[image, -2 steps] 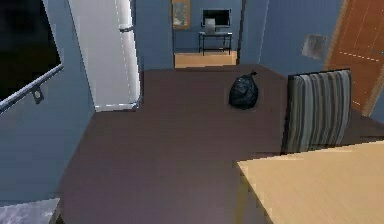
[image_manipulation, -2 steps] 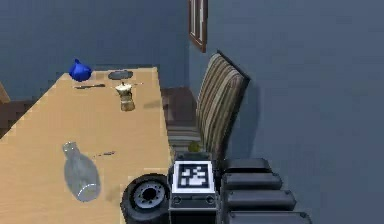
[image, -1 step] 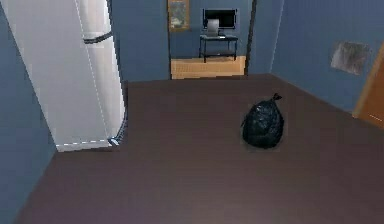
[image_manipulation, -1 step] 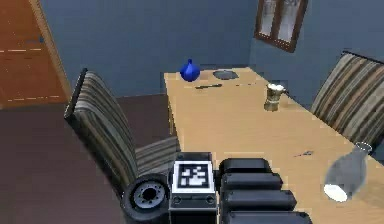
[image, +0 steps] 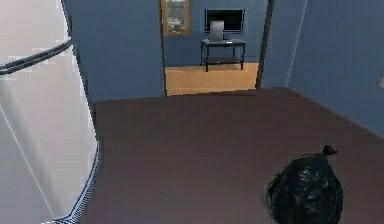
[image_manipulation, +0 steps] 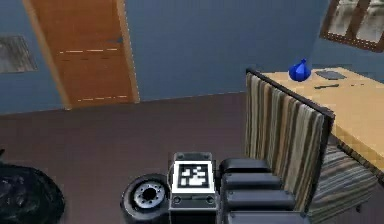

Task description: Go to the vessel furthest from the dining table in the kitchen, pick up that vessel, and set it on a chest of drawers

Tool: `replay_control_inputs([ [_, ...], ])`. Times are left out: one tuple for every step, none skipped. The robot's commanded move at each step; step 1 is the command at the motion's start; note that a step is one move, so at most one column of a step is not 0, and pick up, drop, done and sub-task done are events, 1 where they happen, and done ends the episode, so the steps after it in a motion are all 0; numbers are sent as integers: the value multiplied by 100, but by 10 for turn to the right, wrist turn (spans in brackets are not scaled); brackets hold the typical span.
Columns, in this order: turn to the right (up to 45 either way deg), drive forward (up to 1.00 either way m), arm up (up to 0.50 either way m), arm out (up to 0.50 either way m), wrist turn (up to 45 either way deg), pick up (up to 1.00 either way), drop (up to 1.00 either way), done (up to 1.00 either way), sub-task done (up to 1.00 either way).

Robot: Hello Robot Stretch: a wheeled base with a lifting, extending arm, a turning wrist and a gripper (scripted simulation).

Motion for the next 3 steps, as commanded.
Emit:
replay_control_inputs([
  [-30, 0, 0, 0, 0, 0, 0, 0, 0],
  [0, 100, 0, 0, 0, 0, 0, 0, 0],
  [0, 100, 0, 0, 0, 0, 0, 0, 0],
])
